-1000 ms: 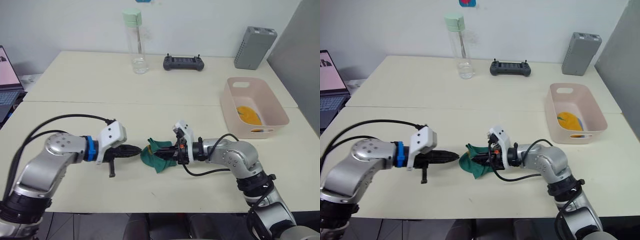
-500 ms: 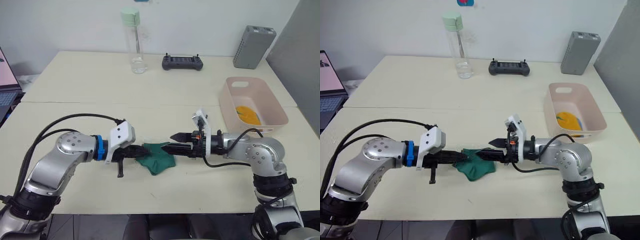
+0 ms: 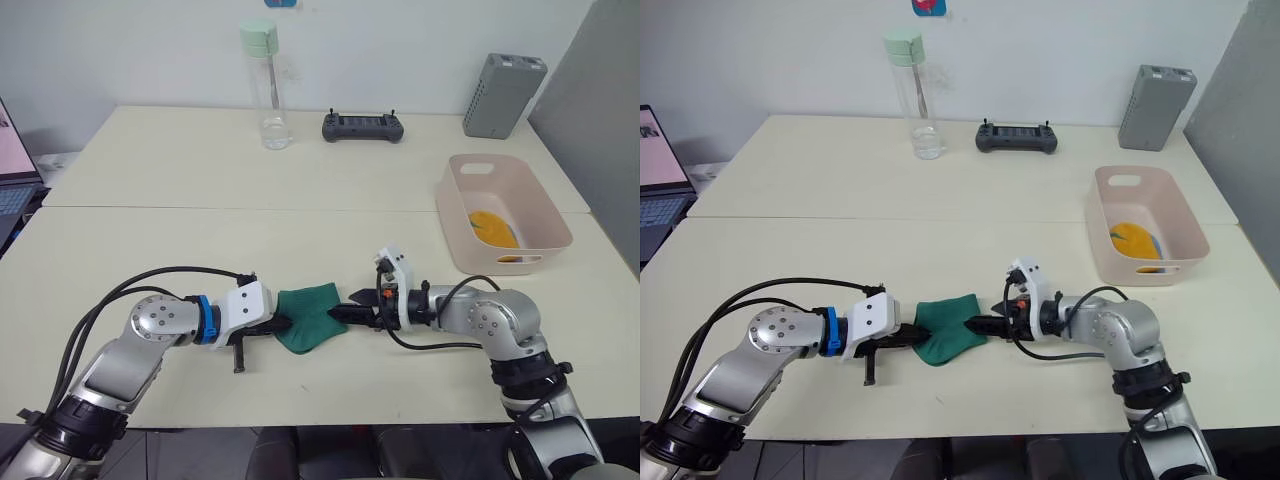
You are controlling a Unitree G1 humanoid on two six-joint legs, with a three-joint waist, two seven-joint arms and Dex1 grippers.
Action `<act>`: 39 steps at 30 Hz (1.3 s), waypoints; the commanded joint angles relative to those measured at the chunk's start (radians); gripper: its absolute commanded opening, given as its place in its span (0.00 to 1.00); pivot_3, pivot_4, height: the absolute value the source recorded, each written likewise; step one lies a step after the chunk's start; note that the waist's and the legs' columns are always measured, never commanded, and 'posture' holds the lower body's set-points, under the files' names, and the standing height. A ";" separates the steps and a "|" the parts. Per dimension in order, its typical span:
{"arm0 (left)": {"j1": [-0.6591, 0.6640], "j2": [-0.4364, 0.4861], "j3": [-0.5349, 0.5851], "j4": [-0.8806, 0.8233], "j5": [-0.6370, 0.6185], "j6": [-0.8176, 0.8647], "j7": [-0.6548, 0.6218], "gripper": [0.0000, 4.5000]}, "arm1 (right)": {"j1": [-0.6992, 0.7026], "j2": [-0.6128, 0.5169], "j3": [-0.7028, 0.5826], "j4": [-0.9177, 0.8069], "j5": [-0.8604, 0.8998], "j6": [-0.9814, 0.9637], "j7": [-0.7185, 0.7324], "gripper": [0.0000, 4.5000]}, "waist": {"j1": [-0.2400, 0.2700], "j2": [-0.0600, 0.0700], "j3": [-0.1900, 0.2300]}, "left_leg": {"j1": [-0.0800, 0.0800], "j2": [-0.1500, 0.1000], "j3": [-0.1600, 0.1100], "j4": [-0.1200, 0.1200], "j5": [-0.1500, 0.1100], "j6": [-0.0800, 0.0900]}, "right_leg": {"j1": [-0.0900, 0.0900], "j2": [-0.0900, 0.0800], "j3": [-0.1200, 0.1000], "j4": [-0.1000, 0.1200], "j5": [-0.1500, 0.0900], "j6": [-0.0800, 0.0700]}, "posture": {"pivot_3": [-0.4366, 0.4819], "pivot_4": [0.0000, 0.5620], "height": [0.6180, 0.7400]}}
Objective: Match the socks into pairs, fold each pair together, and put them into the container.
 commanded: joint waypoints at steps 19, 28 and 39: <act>-0.008 -0.014 0.072 -0.011 -0.071 0.035 -0.021 0.00 | -0.054 0.128 0.082 0.113 -0.043 -0.086 0.097 0.00 | -0.002 0.000 0.000 | 0.001 0.001 0.000 0.000 0.000 0.000 | -0.001 0.000 -0.001 0.001 0.001 0.001 | 0.48 0.27 1.00; -0.253 -0.115 0.154 -0.108 -0.337 0.281 0.017 0.56 | -0.089 -0.067 -0.149 -0.171 0.042 -0.006 0.062 0.00 | 0.015 0.001 0.001 | -0.005 0.000 -0.001 0.001 0.000 0.000 | -0.001 0.000 -0.004 -0.001 0.002 0.003 | 0.48 0.27 1.00; -0.738 -0.573 -0.022 0.081 -0.220 0.254 0.275 0.99 | -0.229 -0.777 -0.139 0.099 -0.441 -0.595 0.177 0.00 | 0.043 0.005 0.005 | -0.006 -0.002 0.002 0.002 0.000 0.001 | 0.000 -0.001 -0.001 -0.004 0.003 0.006 | 0.48 0.27 1.00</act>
